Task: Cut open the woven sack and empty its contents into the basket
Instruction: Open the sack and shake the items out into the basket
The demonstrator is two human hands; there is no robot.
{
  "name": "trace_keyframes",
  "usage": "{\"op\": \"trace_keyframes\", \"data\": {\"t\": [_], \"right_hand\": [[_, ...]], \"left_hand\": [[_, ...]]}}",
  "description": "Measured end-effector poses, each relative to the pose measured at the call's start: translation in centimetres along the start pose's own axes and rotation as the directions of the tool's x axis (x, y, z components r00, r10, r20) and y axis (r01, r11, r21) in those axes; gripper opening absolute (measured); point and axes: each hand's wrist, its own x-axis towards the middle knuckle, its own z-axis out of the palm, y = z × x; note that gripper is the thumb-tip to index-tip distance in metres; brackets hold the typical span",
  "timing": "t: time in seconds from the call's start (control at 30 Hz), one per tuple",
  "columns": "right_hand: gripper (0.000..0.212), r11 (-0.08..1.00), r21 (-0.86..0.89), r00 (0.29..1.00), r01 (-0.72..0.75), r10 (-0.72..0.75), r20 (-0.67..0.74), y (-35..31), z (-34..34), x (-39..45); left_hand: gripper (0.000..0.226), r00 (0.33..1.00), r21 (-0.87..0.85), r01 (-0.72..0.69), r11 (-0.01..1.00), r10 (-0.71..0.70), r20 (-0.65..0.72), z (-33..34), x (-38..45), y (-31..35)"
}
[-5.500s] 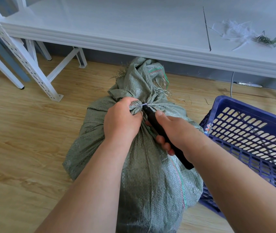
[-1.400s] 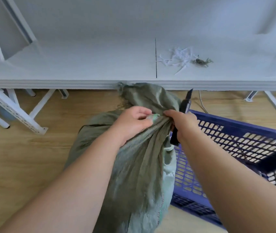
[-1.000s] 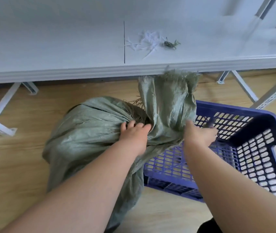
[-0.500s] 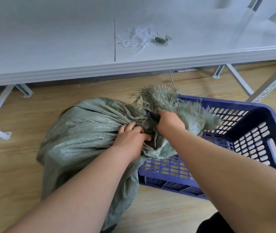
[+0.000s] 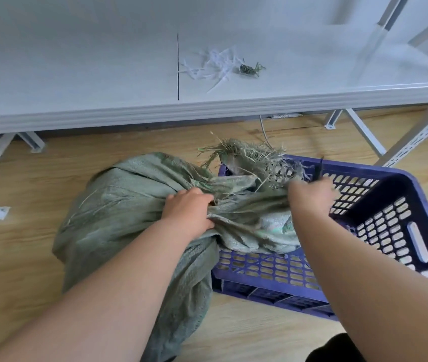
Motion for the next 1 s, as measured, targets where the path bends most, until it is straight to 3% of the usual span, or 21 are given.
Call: {"op": "trace_keyframes", "data": {"t": [0.07, 0.13, 0.2, 0.27, 0.47, 0.53, 0.67, 0.83, 0.9, 1.0], "right_hand": [[0.042, 0.978, 0.004, 0.978, 0.207, -0.207, 0.032, -2.7, 0.2, -0.6], [0.035, 0.922, -0.086, 0.905, 0.379, -0.35, 0.241, -6.0, 0.9, -1.7], [0.032, 0.815, -0.255, 0.806, 0.519, -0.369, 0.462, -8.6, 2.5, -2.4], [0.032, 0.693, -0.379, 0.735, 0.614, -0.326, 0.595, -10.0, 4.3, -2.8], [0.042, 0.52, -0.498, 0.667, 0.694, -0.202, 0.718, -10.7, 7.5, -2.1], [0.039, 0.493, -0.535, 0.672, 0.686, -0.147, 0.726, -10.9, 8.0, -1.8], [0.038, 0.643, -0.469, 0.694, 0.606, -0.138, 0.707, -11.0, 9.2, -1.0], [0.03, 0.775, -0.252, 0.741, 0.579, -0.372, 0.559, -10.2, 9.3, 0.0], [0.03, 0.755, -0.239, 0.76, 0.61, -0.473, 0.445, -9.1, 8.7, 0.3], [0.036, 0.595, -0.37, 0.7, 0.714, -0.584, 0.411, -7.1, 6.8, 0.4]], "left_hand": [[0.075, 1.0, 0.001, -0.019, 1.0, 0.019, -0.008, 0.0, 0.0, 0.1], [0.075, 1.0, -0.005, -0.023, 1.0, 0.023, 0.01, -0.2, 0.0, 0.2], [0.075, 0.999, -0.004, -0.028, 1.0, 0.028, 0.03, -0.4, 0.0, 0.1], [0.078, 0.999, -0.005, -0.037, 0.999, 0.037, 0.027, -0.7, -0.1, -0.1], [0.079, 0.996, 0.005, -0.081, 0.997, 0.081, -0.027, -1.4, 0.3, -0.2], [0.076, 0.995, 0.013, -0.089, 0.996, 0.089, -0.036, -1.3, 0.5, -0.2], [0.072, 0.997, 0.029, -0.076, 0.997, 0.077, -0.022, -1.0, 0.5, -0.2], [0.067, 0.997, 0.029, -0.062, 0.998, 0.064, -0.049, -0.5, 0.5, -0.1], [0.067, 0.996, 0.041, -0.057, 0.998, 0.06, -0.067, -0.1, 0.7, 0.0], [0.07, 0.996, 0.064, -0.047, 0.997, 0.052, -0.073, 0.5, 0.8, 0.2]]}}
